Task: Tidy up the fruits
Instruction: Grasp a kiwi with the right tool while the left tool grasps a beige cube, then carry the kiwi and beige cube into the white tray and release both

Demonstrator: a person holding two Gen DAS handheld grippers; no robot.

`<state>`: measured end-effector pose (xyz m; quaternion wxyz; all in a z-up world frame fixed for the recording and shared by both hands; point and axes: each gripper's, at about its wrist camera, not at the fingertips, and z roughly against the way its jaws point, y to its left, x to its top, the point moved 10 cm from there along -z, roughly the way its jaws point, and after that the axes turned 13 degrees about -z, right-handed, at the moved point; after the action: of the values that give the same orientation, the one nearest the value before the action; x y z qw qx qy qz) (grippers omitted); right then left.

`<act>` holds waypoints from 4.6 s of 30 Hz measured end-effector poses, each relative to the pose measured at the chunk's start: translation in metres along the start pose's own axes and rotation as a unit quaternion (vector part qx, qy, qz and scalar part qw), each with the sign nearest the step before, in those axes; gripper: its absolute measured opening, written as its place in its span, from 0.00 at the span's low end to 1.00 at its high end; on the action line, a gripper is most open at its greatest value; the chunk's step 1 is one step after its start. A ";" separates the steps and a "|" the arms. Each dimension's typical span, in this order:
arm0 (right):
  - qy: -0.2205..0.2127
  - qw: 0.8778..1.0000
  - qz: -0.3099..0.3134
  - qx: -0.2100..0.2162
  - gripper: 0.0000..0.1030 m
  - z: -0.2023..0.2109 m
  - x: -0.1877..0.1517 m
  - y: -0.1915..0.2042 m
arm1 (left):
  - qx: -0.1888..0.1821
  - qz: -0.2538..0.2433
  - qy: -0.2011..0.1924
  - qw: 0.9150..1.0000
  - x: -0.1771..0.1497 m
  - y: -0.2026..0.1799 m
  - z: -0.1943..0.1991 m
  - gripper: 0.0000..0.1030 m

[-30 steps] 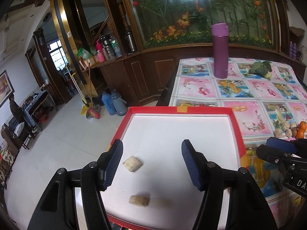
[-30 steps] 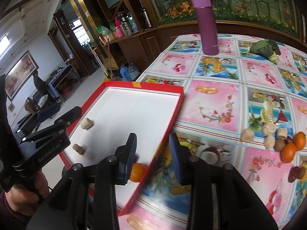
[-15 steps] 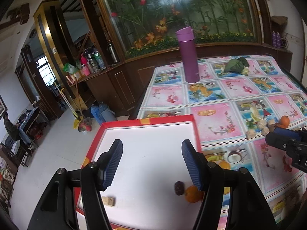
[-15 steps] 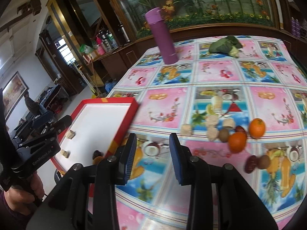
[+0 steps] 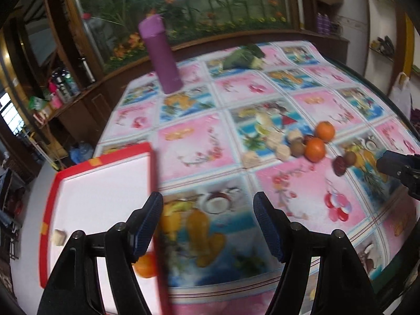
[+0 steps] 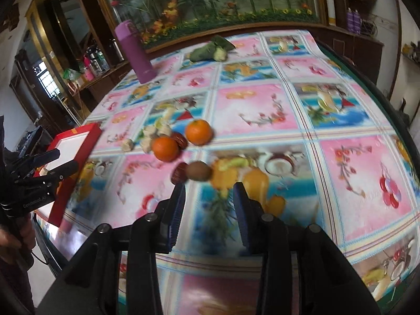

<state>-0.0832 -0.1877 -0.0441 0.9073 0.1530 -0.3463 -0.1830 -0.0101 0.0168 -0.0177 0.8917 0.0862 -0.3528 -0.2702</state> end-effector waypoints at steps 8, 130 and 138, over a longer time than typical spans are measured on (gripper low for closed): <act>0.010 0.999 0.031 -0.012 0.38 -0.023 0.003 0.009 | -0.022 -0.015 0.019 0.999 -0.002 -0.018 -0.011 0.69; 0.148 0.952 0.226 0.147 0.27 -0.091 -0.165 0.326 | 0.025 0.195 0.044 0.979 -0.149 0.186 -0.013 0.24; 0.138 0.951 0.206 0.182 0.28 -0.072 -0.153 0.312 | 0.023 0.204 0.063 0.977 -0.154 0.182 -0.014 0.57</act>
<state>-0.0689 0.1666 -0.0570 0.9211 0.2644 -0.2687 0.0973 -0.0169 0.2525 -0.0548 0.9463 0.0501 -0.3120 -0.0686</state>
